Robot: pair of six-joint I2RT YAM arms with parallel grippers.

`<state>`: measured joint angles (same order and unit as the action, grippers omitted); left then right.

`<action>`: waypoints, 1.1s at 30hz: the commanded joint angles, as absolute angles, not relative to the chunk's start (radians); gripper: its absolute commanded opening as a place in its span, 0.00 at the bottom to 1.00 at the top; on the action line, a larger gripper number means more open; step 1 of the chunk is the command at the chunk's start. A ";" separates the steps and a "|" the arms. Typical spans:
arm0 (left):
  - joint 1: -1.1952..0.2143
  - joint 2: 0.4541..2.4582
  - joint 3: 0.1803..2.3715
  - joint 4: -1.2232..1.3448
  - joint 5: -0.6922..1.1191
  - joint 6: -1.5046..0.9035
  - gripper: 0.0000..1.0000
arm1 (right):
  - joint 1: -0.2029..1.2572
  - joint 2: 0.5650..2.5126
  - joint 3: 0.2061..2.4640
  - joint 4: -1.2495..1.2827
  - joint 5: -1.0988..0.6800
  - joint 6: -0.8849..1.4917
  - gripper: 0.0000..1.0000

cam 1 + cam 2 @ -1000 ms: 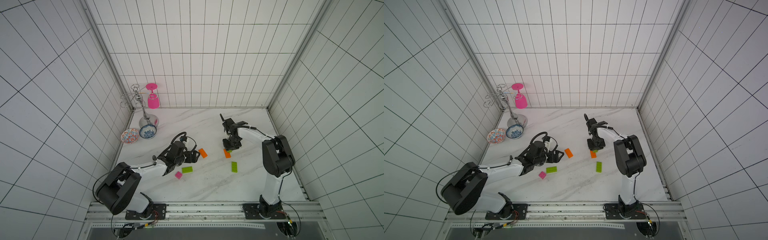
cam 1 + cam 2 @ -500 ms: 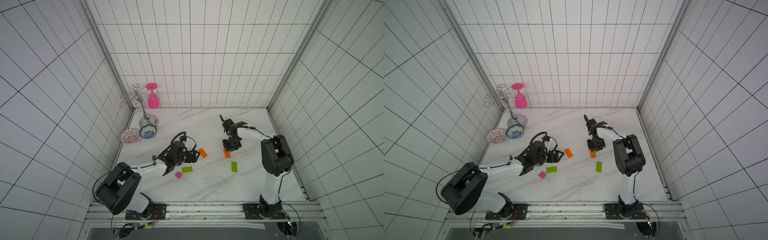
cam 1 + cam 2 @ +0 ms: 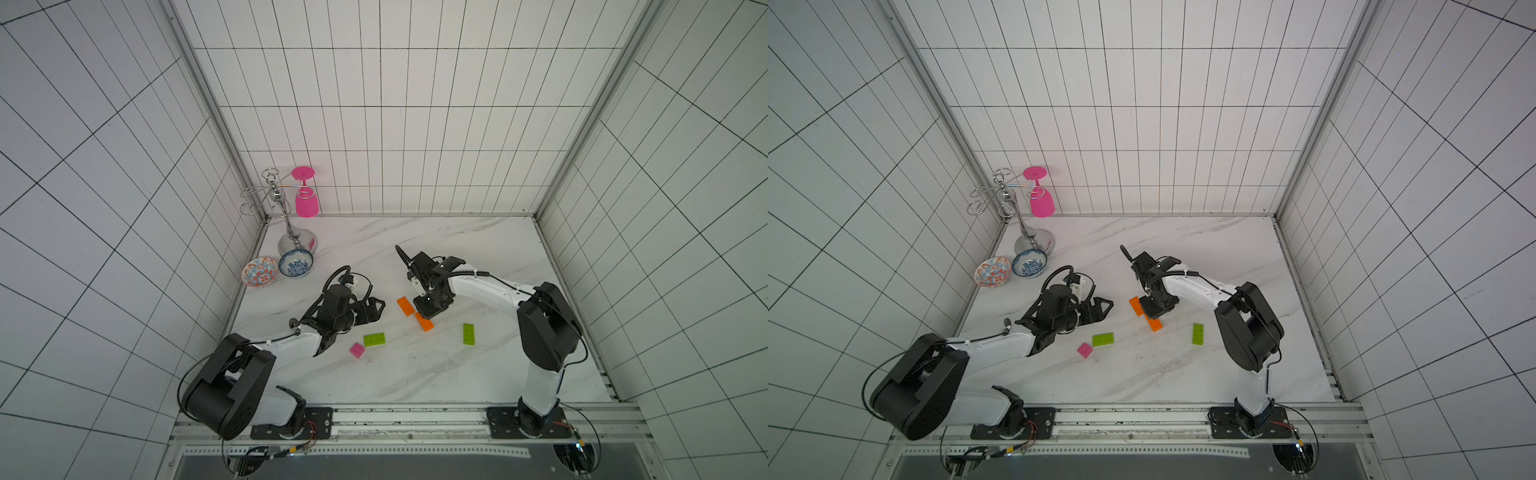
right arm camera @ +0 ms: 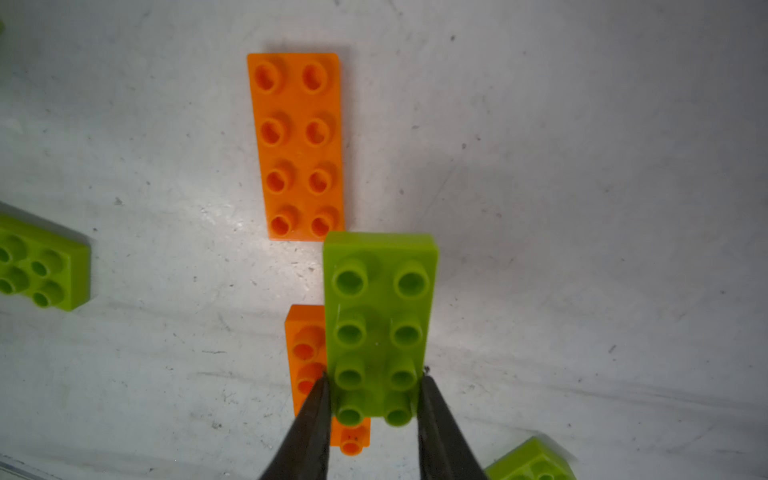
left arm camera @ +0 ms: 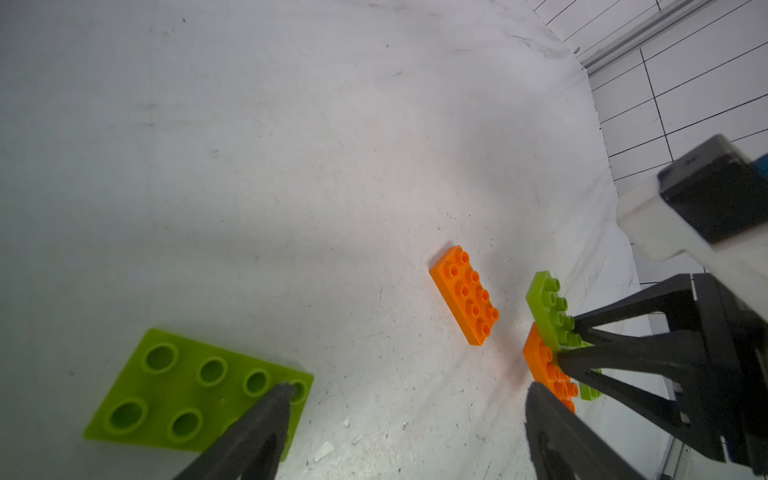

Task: Assemble a small pinwheel with lego
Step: Pick up the lego brick from the center of the board, then assemble the lego brick with the lego brick.

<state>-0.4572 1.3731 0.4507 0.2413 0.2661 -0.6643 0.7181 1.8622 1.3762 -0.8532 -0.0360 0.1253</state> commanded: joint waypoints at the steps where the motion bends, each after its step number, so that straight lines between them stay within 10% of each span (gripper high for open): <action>1: -0.450 1.357 0.443 0.299 0.286 -0.690 0.89 | 0.721 1.889 1.389 -0.895 -0.029 0.092 0.28; 33: -0.451 1.404 0.450 0.321 0.315 -0.661 0.89 | 0.738 1.946 1.506 -0.891 -0.061 0.155 0.26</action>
<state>-0.4541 1.3926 0.4484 0.2958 0.3119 -0.6693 0.7288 1.9366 1.4467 -0.8722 -0.0368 0.1406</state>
